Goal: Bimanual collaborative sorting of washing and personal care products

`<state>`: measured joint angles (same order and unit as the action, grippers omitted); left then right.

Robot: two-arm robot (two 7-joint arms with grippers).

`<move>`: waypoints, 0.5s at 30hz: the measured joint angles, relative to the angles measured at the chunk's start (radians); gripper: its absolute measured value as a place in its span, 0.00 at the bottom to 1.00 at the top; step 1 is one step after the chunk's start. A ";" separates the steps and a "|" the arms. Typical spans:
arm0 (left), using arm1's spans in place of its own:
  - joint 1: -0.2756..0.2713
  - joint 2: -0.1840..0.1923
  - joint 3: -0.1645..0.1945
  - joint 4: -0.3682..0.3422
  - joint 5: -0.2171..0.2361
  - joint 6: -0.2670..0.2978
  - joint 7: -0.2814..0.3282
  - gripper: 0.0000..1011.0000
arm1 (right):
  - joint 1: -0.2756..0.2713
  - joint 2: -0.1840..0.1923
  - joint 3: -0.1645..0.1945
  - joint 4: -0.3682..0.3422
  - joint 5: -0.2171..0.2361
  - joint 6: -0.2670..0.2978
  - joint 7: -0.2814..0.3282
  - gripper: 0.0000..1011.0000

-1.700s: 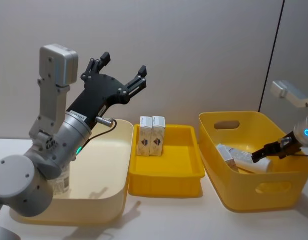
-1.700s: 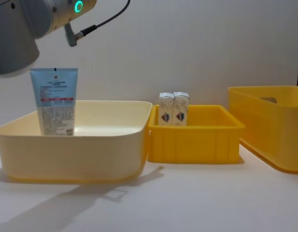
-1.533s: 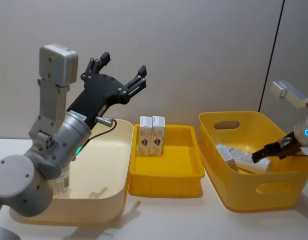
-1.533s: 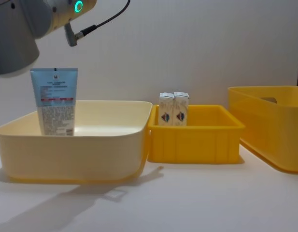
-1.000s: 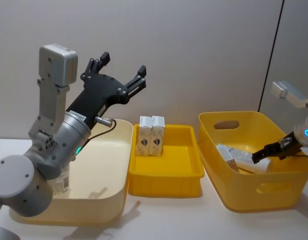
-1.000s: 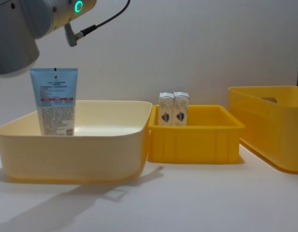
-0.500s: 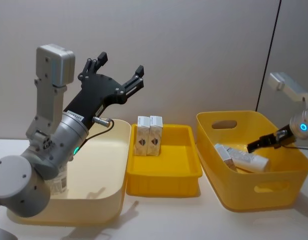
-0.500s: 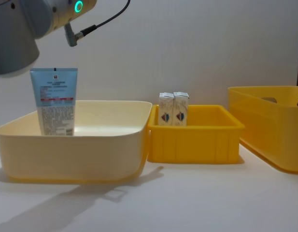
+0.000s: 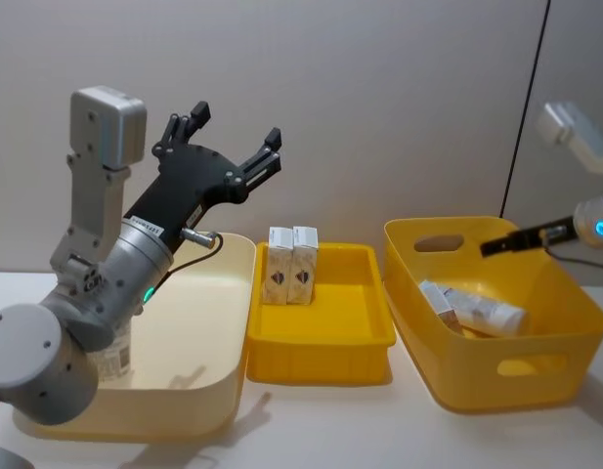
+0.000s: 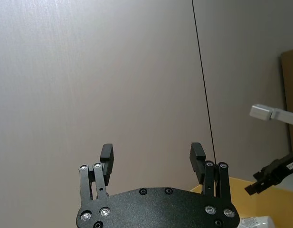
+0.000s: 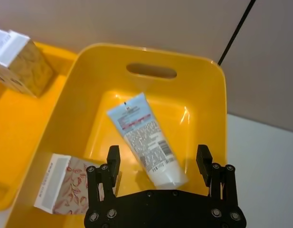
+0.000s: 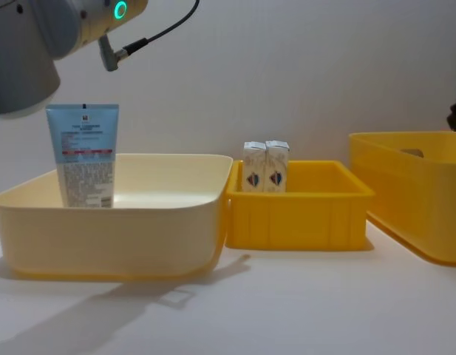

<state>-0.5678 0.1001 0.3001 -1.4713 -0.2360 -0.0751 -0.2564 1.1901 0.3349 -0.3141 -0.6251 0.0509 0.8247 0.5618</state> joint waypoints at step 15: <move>0.000 0.000 0.000 0.000 0.000 0.000 0.000 0.99 | -0.134 0.055 0.106 -0.281 0.082 -0.065 0.000 0.99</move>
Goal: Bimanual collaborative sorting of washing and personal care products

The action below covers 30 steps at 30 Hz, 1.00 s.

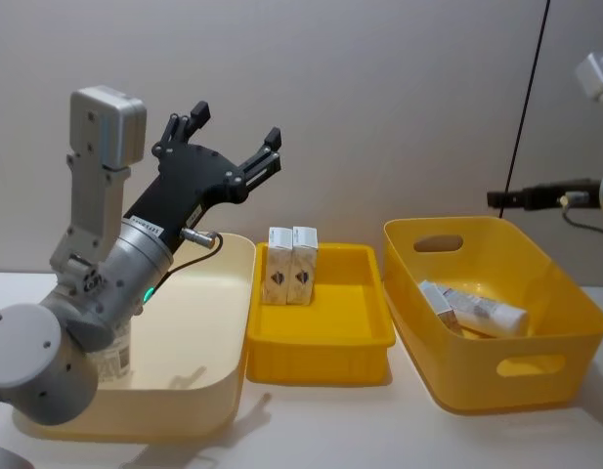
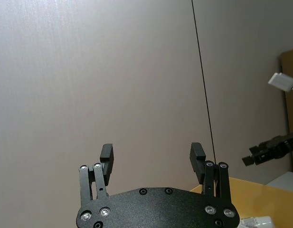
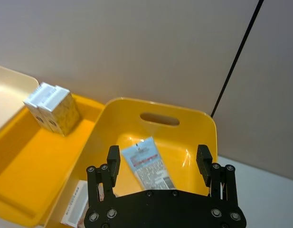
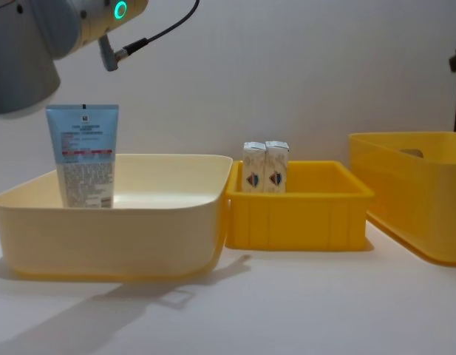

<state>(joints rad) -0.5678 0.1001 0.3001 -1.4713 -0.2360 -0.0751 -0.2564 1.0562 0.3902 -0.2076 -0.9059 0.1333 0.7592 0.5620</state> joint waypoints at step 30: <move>0.023 0.020 0.011 -0.011 0.001 0.005 0.017 0.99 | -0.151 0.037 0.205 -0.336 0.190 -0.256 0.082 0.99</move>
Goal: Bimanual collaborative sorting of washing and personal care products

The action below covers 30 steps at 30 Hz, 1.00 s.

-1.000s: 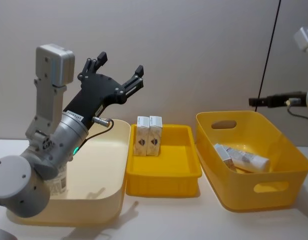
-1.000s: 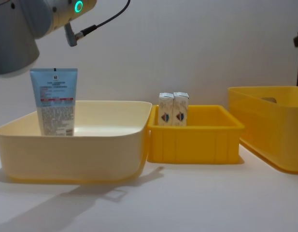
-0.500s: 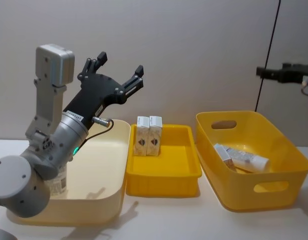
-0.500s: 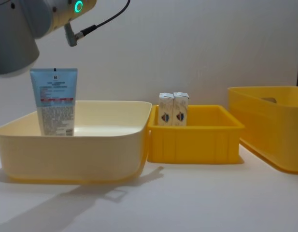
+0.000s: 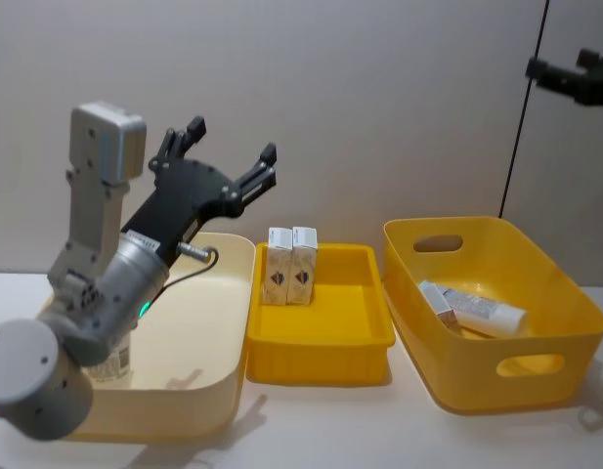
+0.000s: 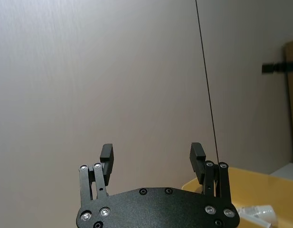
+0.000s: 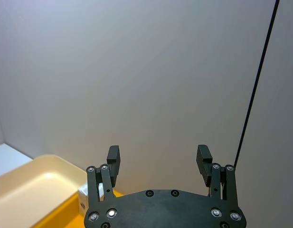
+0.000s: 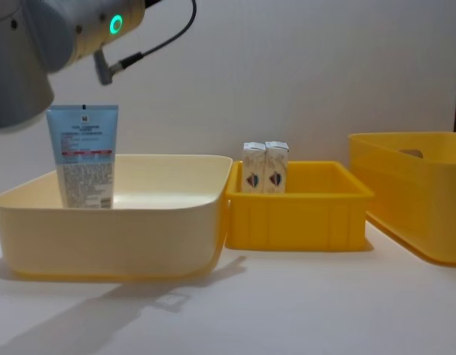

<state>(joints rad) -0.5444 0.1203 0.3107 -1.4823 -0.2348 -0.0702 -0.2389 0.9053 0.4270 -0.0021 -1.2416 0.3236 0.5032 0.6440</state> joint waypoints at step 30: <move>0.274 0.233 0.129 -0.128 0.031 0.075 0.203 0.99 | 0.016 -0.046 0.144 -0.101 0.192 -0.273 0.122 0.99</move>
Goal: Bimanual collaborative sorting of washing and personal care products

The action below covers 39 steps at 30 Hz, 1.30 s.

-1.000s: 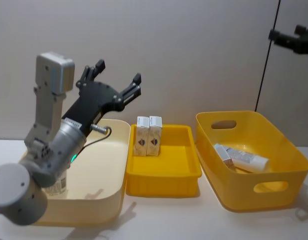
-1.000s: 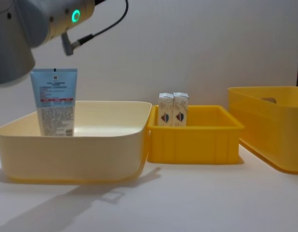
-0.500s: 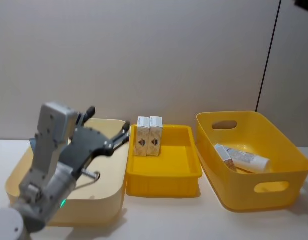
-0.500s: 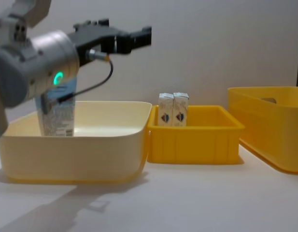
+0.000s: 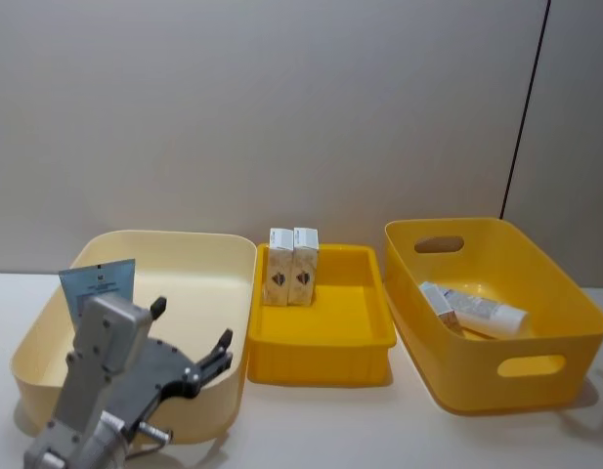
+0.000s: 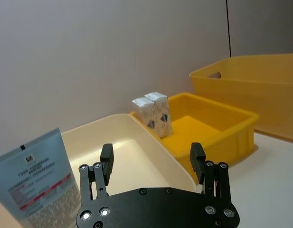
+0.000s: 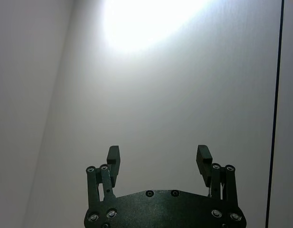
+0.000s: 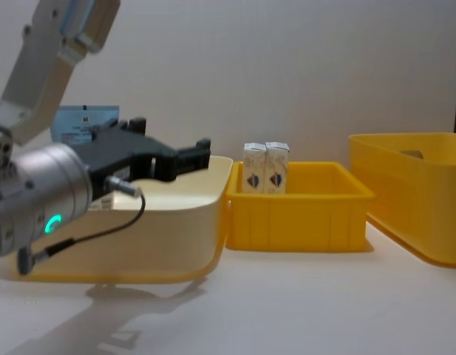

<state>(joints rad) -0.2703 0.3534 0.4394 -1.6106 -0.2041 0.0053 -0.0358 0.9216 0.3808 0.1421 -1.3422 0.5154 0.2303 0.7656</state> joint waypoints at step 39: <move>0.033 0.029 0.015 -0.016 0.004 0.009 0.025 0.99 | -0.319 -0.015 -0.126 -0.144 -0.078 -0.066 -0.238 0.99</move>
<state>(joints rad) -0.2371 0.3821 0.4542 -1.6262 -0.2004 0.0143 -0.0109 0.6024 0.3656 0.0160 -1.4863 0.4371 0.1640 0.5271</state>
